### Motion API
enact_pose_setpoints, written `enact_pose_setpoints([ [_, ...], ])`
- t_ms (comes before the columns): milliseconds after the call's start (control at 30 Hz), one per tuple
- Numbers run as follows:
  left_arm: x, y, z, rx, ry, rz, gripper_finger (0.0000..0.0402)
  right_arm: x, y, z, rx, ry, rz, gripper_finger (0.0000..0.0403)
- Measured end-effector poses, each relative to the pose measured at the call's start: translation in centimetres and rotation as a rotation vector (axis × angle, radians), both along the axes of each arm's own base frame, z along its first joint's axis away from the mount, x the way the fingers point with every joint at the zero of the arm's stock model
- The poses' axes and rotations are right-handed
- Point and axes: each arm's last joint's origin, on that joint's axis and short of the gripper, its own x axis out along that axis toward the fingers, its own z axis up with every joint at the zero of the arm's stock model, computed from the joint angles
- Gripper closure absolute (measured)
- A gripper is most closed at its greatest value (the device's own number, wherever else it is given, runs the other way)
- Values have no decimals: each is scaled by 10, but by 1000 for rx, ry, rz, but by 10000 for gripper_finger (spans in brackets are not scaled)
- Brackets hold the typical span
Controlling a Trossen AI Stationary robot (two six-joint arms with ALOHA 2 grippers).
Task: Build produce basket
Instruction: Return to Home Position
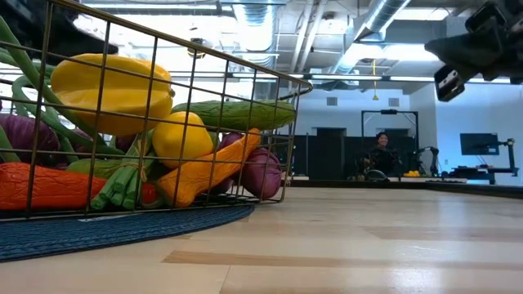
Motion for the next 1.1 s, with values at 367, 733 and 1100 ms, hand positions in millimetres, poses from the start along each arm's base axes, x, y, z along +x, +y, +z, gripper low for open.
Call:
enact_pose_setpoints([
  [367,7,0,-14,5,-24,30,401,1,-3,-7,6,40,-99,402],
  [733,7,0,-5,0,-119,31,401,1,-4,-8,93,47,-136,401],
  [1100,7,2,-3,-61,-138,95,401,1,-5,-9,198,53,-142,402],
])
